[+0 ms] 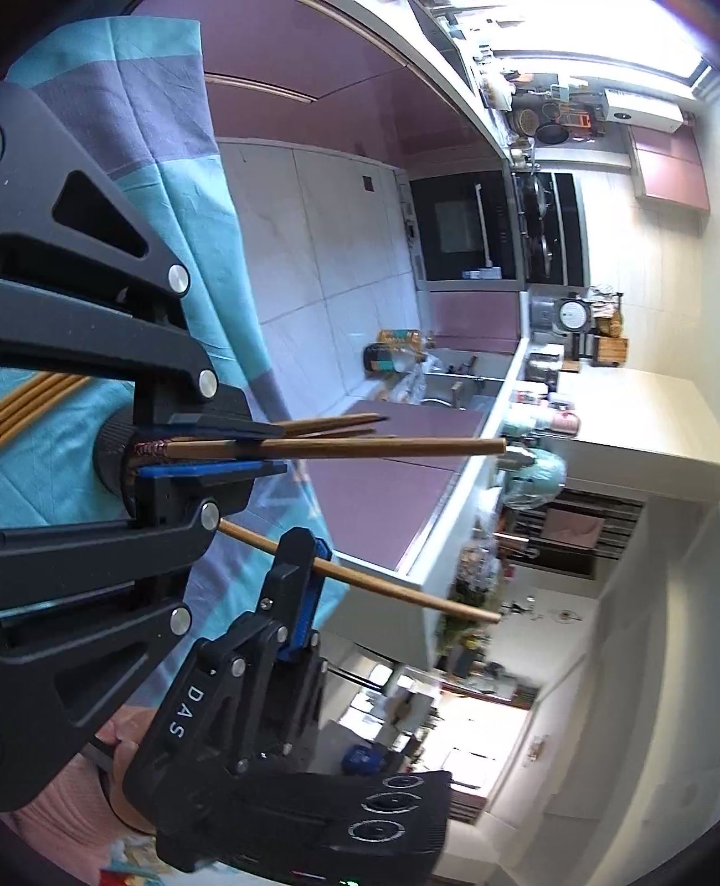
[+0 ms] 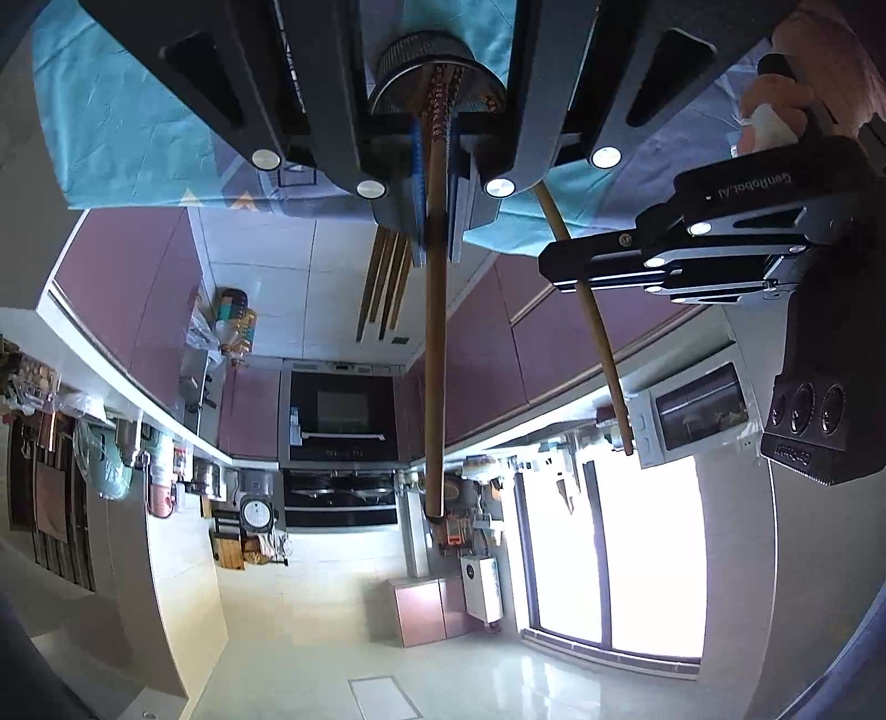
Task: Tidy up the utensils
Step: 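Lower the chopsticks into the mesh cup and open both tools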
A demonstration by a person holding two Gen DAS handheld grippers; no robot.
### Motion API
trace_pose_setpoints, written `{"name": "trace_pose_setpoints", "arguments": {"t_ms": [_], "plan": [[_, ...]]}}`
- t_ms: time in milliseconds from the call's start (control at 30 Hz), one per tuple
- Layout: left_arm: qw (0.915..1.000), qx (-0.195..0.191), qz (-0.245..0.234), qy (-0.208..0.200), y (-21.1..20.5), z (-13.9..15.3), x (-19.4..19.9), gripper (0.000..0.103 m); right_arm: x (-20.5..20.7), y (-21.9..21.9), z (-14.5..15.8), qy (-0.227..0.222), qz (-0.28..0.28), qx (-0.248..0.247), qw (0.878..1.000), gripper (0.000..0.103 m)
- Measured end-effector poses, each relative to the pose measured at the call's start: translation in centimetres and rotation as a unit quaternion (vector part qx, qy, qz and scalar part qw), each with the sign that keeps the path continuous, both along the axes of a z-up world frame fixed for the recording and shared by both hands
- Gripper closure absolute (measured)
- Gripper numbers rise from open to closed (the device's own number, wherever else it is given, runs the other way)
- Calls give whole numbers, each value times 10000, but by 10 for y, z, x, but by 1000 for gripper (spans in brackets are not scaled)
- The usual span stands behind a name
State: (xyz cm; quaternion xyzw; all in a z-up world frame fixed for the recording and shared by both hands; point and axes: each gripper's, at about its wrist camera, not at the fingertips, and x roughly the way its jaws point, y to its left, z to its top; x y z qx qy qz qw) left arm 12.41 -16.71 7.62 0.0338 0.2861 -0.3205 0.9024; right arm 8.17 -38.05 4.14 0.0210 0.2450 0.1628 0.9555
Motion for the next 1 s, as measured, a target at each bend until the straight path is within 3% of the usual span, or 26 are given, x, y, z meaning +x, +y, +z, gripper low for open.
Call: {"name": "trace_pose_setpoints", "arguments": {"t_ms": [400, 567, 800, 1000], "plan": [[9971, 625, -138, 418, -13, -35, 22, 96, 16, 2, -29, 737, 15, -97, 9972, 97], [9952, 716, -243, 629, -20, -46, 35, 96, 25, 1, -41, 993, 7, -69, 9950, 97], [9946, 726, -128, 736, -27, -50, 66, 95, 35, -1, -49, 1083, -73, 21, 9941, 97], [9948, 681, 0, 752, -29, -60, 74, 89, 31, -4, -48, 1006, -110, 138, 9948, 93]]}}
